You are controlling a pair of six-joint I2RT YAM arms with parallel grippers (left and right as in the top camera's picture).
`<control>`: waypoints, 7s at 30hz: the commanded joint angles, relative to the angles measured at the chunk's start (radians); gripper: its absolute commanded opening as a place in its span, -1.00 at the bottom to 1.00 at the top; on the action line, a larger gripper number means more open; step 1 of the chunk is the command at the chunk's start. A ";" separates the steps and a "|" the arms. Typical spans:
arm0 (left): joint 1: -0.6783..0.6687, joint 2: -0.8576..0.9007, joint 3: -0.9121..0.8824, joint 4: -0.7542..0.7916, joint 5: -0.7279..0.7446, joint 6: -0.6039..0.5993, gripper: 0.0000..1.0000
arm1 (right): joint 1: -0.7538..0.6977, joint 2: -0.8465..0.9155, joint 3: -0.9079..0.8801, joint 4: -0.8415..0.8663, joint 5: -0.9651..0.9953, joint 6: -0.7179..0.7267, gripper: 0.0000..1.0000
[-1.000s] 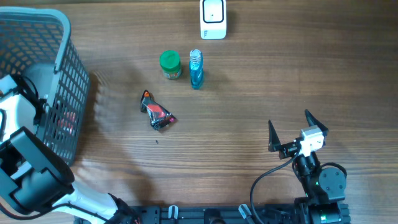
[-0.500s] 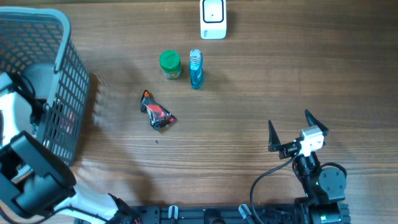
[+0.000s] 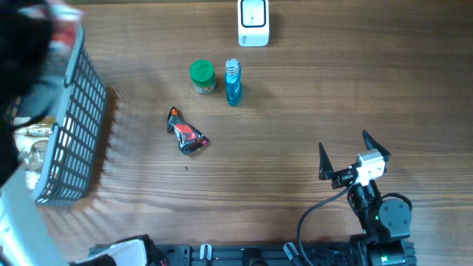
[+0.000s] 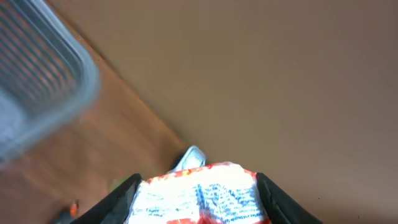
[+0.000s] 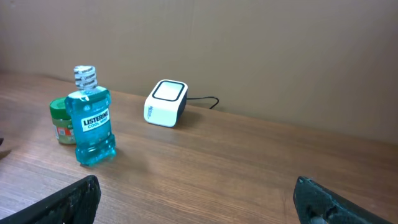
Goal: Scan the item barcode
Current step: 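Carry the red tissue pack with the left gripper and drop it near the scanner, then move the left gripper back into the basket, then grasp the brown-and-white Pantree bread bag by its top with the left gripper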
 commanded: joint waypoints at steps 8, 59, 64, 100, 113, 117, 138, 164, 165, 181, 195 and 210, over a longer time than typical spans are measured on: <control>-0.714 0.546 -0.152 -0.115 -0.410 0.063 -0.11 | -0.003 -0.007 -0.001 0.003 -0.013 -0.006 1.00; 0.522 0.647 0.220 -0.235 -0.340 0.284 1.00 | -0.003 -0.007 -0.001 0.003 -0.013 -0.006 1.00; 0.516 0.649 0.148 -0.128 -0.372 0.298 1.00 | -0.003 -0.007 -0.001 0.003 -0.013 -0.006 1.00; 0.397 0.246 0.108 0.222 -0.468 0.267 1.00 | -0.003 -0.007 -0.001 0.003 -0.013 -0.006 1.00; 0.489 0.157 0.062 0.348 -0.367 0.290 1.00 | -0.003 -0.007 -0.001 0.003 -0.013 -0.006 1.00; 0.488 0.074 -0.126 0.372 -0.352 0.259 1.00 | -0.003 -0.007 -0.001 0.003 -0.013 -0.006 1.00; 0.491 0.372 -0.610 0.414 -0.502 0.573 1.00 | -0.003 -0.007 -0.001 0.003 -0.013 -0.006 1.00; 0.589 0.512 -0.816 0.401 -0.340 1.056 0.26 | -0.003 -0.007 -0.001 0.003 -0.013 -0.006 1.00; 0.589 0.512 -0.816 0.404 -0.340 1.056 0.04 | -0.003 -0.007 -0.001 0.003 -0.013 -0.006 1.00; 0.588 0.504 -0.775 0.419 -0.341 1.026 -0.92 | -0.003 -0.007 -0.001 0.003 -0.013 -0.006 1.00; 0.528 0.514 -0.769 0.531 -0.392 1.264 1.00 | -0.003 -0.005 -0.001 0.003 -0.013 -0.006 1.00; 0.534 0.671 -0.769 0.546 -0.397 1.288 -0.49 | -0.003 -0.005 -0.001 0.003 -0.013 -0.006 1.00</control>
